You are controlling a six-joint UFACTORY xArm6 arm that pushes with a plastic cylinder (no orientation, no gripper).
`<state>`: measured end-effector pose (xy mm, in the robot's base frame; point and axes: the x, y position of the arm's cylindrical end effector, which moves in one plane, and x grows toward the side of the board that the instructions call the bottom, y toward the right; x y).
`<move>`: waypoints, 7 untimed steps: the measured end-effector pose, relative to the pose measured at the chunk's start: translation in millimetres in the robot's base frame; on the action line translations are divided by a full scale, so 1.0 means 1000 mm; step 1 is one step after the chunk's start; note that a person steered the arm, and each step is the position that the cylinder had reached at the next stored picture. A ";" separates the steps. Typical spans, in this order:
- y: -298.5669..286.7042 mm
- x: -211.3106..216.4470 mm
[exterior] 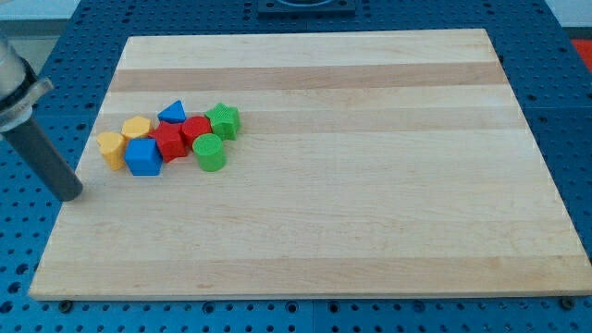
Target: Move the blue cube to the bottom of the green star
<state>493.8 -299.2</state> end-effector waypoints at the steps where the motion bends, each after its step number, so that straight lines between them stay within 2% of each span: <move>1: 0.001 -0.021; 5: 0.082 -0.114; 7: 0.132 -0.141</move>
<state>352.9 -167.6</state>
